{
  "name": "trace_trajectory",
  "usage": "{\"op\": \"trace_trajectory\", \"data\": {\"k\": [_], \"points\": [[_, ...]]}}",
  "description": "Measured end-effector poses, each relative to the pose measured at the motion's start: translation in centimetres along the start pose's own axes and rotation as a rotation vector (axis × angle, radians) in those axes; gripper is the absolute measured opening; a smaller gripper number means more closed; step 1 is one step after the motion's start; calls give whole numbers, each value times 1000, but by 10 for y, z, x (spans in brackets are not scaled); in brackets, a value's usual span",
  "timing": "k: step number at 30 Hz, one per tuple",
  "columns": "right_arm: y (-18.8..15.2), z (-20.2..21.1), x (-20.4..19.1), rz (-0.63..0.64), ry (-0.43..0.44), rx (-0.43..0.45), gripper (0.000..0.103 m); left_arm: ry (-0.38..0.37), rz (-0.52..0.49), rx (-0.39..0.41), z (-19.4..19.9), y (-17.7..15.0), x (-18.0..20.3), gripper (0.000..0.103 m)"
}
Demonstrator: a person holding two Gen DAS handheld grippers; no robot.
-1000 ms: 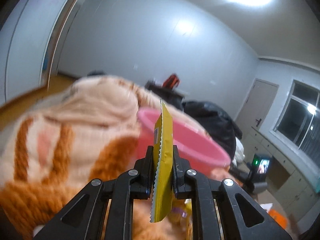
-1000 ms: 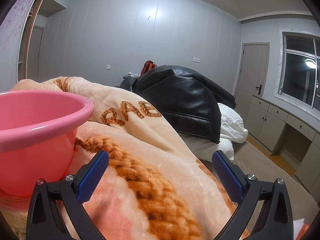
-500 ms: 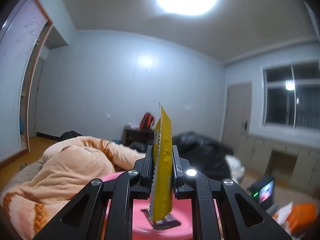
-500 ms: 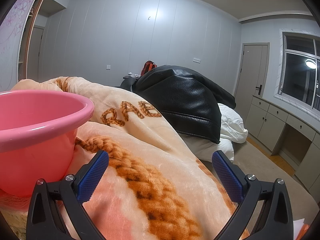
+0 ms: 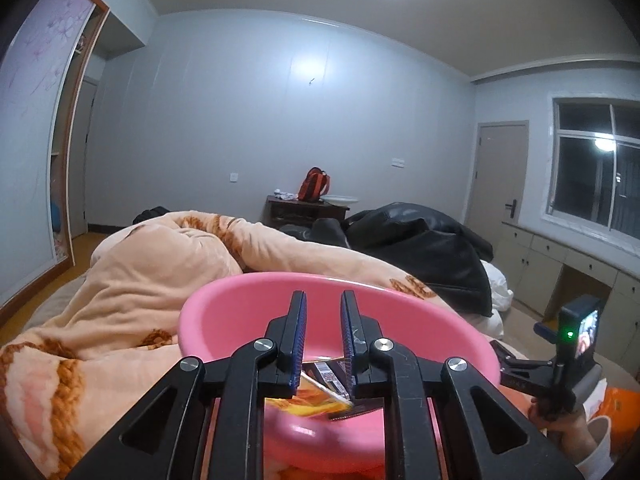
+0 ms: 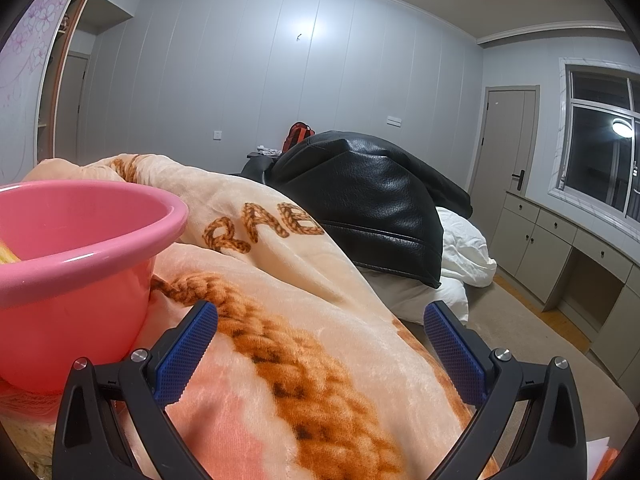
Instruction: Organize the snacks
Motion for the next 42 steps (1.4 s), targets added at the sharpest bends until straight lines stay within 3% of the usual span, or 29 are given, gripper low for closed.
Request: {"op": "trace_trajectory", "data": {"k": [4, 8, 11, 14, 15, 17, 18, 20, 24, 25, 26, 27, 28, 31, 36, 42], "points": [[0, 0, 0, -1, 3, 1, 103, -6, 57, 28, 21, 8, -14, 12], [1, -1, 1, -11, 18, -3, 103, 77, 153, 74, 34, -11, -44, 12], [0, -2, 4, -32, 40, -10, 103, 144, 299, 44, 32, -42, -80, 12], [-1, -5, 8, -67, 70, -22, 103, 259, 439, -50, 18, -84, -120, 12], [-2, -6, 10, -79, 79, -25, 103, 307, 523, -138, 7, -103, -137, 12], [-3, -7, 14, -113, 103, -37, 103, 321, 667, -325, -16, -131, -161, 12], [-4, -9, 17, -133, 115, -44, 103, 277, 733, -358, -22, -140, -170, 12], [-6, -11, 21, -169, 128, -59, 103, 235, 766, -317, -17, -139, -174, 12], [-11, -16, 31, -248, 165, -102, 103, 266, 672, -274, -5, -133, -159, 13], [-12, -18, 34, -271, 176, -109, 103, 269, 646, -252, -2, -130, -155, 24], [-13, -19, 37, -288, 186, -114, 103, 269, 628, -233, 1, -127, -153, 59], [-14, -20, 40, -309, 195, -120, 103, 260, 607, -211, 4, -123, -149, 84], [-16, -22, 42, -334, 204, -128, 103, 247, 596, -194, 7, -120, -146, 102], [-20, -26, 49, -388, 224, -149, 103, 239, 558, -166, 9, -116, -137, 103], [-26, -33, 56, -457, 256, -191, 103, 250, 619, -310, -19, -132, -144, 102], [-36, -41, 64, -526, 291, -240, 103, 252, 623, -319, -30, -132, -144, 102]]}}
Point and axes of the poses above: each gripper's, at about its wrist camera, not at the fingertips, and z roughly against the way its jaws point, x to its right, y to its top, the point moved 4 cm from there along -z, roughly the way its jaws point, and after that the axes turned 1 degree about -y, right-handed, at the moved point
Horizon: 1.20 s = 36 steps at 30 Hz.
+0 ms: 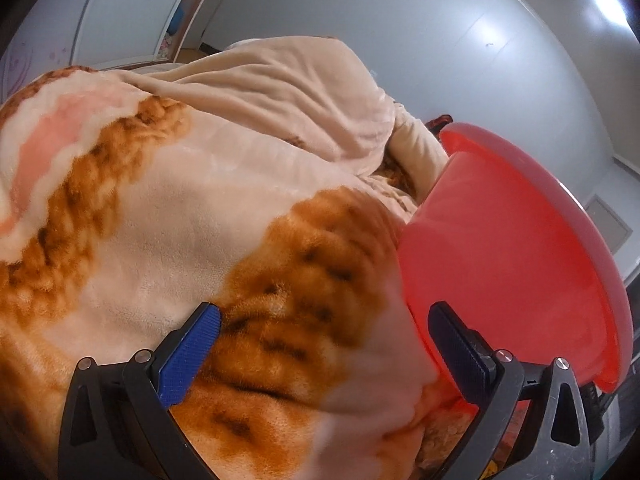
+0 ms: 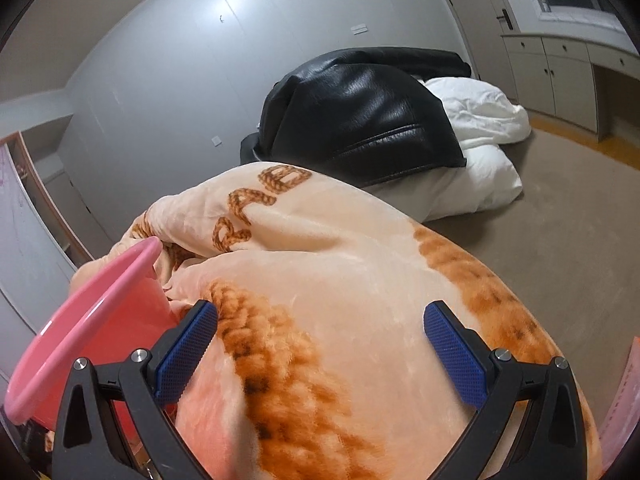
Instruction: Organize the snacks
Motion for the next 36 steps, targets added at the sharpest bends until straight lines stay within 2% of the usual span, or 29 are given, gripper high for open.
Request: {"op": "trace_trajectory", "data": {"k": [36], "points": [[0, -1, 3, -7, 7, -10, 103, -2, 0, -1, 5, -1, -4, 102]]}}
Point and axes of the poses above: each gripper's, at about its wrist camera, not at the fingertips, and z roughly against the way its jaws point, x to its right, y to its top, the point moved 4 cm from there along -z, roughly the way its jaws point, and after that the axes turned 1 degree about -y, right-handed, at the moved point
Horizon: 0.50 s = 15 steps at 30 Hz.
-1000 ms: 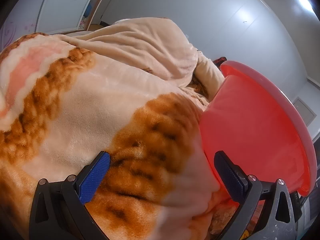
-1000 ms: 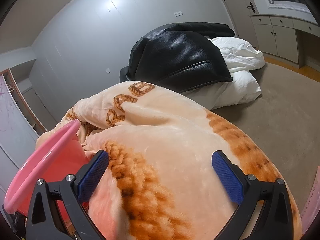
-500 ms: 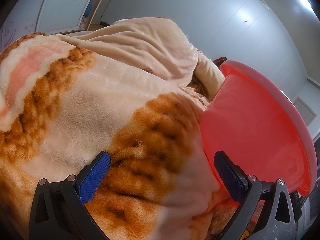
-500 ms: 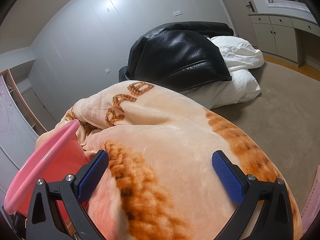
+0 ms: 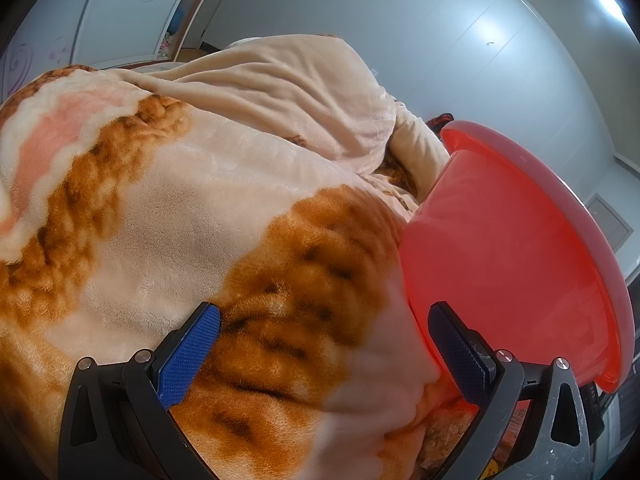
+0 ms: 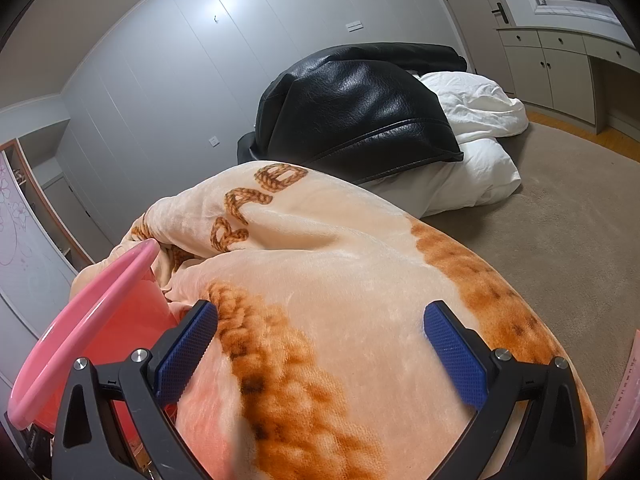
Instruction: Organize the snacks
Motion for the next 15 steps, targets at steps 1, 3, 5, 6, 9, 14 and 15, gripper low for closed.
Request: {"op": "trace_trajectory", "data": {"k": [1, 3, 5, 6, 9, 14, 15], "points": [[0, 0, 0, 0, 0, 0, 103, 0, 0, 0, 0, 0, 0, 102], [0, 0, 0, -1, 0, 0, 103, 2, -1, -1, 0, 0, 0, 103], [0, 0, -1, 10, -2, -14, 103, 1, -1, -1, 0, 0, 0, 103], [-1, 1, -4, 30, 7, -26, 103, 1, -2, -1, -1, 0, 0, 103], [-8, 8, -19, 111, 69, -41, 103, -2, 0, -1, -1, 0, 0, 102], [-34, 46, -57, 294, 204, -61, 103, 1, -2, -1, -2, 0, 0, 103], [-41, 59, -66, 358, 245, -50, 103, -1, -1, -1, -2, 0, 0, 103]]}}
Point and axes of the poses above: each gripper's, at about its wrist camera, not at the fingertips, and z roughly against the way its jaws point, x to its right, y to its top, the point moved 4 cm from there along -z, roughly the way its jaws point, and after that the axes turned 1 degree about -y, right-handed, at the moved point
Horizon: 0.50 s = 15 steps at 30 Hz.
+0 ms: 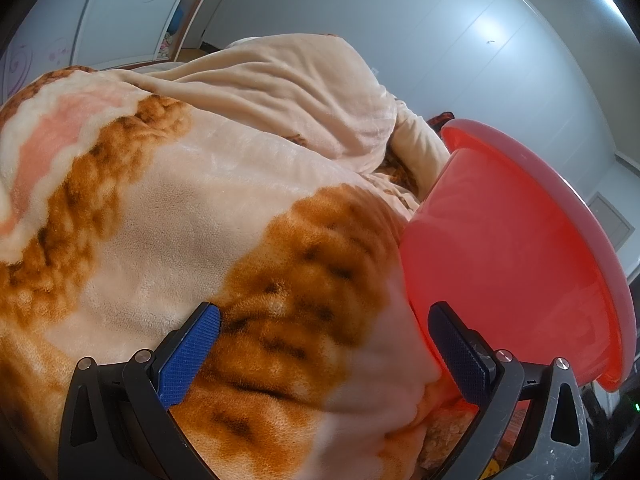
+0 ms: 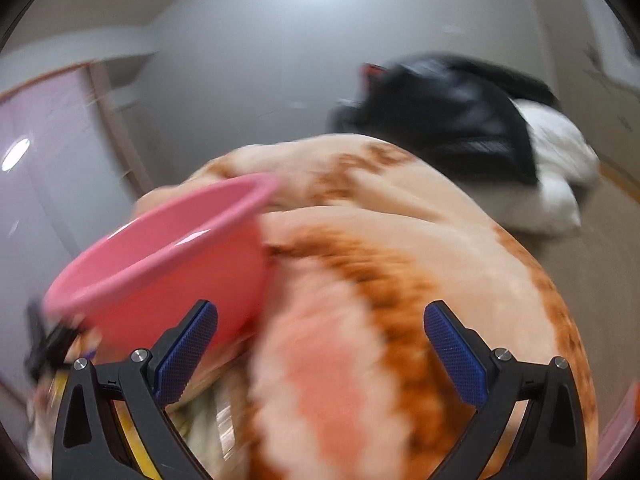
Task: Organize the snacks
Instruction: 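Reach the right gripper to the clear-wrapped bread roll and grasp it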
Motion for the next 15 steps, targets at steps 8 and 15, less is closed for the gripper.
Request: {"op": "trace_trajectory", "data": {"k": [8, 15], "points": [[-53, 54, -61, 220, 380, -43, 103, 1, -1, -1, -1, 0, 0, 102], [-88, 41, -104, 285, 677, -206, 103, 1, -2, -2, -2, 0, 0, 102]]}}
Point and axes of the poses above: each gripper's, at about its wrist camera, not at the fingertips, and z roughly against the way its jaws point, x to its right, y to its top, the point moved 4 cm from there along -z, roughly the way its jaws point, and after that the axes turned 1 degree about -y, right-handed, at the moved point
